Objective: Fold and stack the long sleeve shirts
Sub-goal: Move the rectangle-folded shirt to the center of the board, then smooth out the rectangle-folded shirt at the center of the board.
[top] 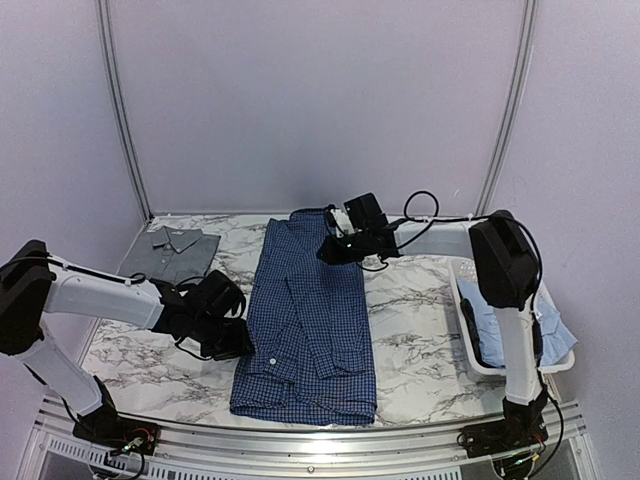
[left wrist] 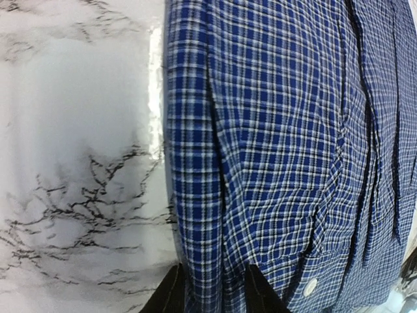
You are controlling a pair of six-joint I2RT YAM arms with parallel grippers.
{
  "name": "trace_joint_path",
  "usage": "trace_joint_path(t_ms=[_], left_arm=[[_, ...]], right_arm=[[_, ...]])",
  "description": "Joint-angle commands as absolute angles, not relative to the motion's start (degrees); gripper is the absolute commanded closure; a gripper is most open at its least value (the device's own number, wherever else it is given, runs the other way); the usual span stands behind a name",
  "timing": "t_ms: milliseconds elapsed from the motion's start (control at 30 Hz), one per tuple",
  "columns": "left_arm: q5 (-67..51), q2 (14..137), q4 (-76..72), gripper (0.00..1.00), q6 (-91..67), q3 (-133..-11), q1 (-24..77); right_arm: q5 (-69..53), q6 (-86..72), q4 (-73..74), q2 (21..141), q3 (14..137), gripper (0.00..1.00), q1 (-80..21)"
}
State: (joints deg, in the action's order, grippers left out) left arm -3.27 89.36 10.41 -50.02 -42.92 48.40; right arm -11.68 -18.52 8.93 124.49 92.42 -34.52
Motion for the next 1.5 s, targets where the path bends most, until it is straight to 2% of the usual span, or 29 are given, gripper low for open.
trace_joint_path(t_ms=[0,200,367,533,733,867,1200,1467], left_arm=[[1.61,86.09,16.76,0.64,-49.01,-43.66,48.61],[2.85,83.94,19.65,0.61,-48.12,-43.20,48.26],[0.22,81.41,20.26,0.60,-46.60,-41.51,48.14],[-4.81,79.06,20.22,0.58,-45.55,-39.18,48.17],[-8.51,77.34,19.85,0.56,-45.21,-36.26,48.22],[-10.84,76.14,19.03,0.56,-44.81,-34.95,48.20],[-16.28,72.32,14.72,0.60,-45.66,-28.78,49.46],[-16.09,72.20,12.32,0.60,-47.85,-25.90,53.79]], right_arm=[[-21.06,-19.84,2.53,131.67,99.88,0.87,-37.79],[-26.12,-25.21,-2.41,140.69,107.30,0.96,-38.36],[-24.99,-26.54,-1.24,145.01,110.22,0.97,-38.37],[-26.85,-26.37,-0.27,145.96,111.44,0.91,-38.33],[-27.10,-24.27,5.14,138.39,108.99,0.80,-38.52],[-25.40,-23.86,5.98,128.38,98.92,0.74,-38.53],[-23.72,-29.21,0.48,101.32,62.09,0.74,-43.13],[-19.96,-36.47,0.44,87.65,44.53,0.73,-49.39]])
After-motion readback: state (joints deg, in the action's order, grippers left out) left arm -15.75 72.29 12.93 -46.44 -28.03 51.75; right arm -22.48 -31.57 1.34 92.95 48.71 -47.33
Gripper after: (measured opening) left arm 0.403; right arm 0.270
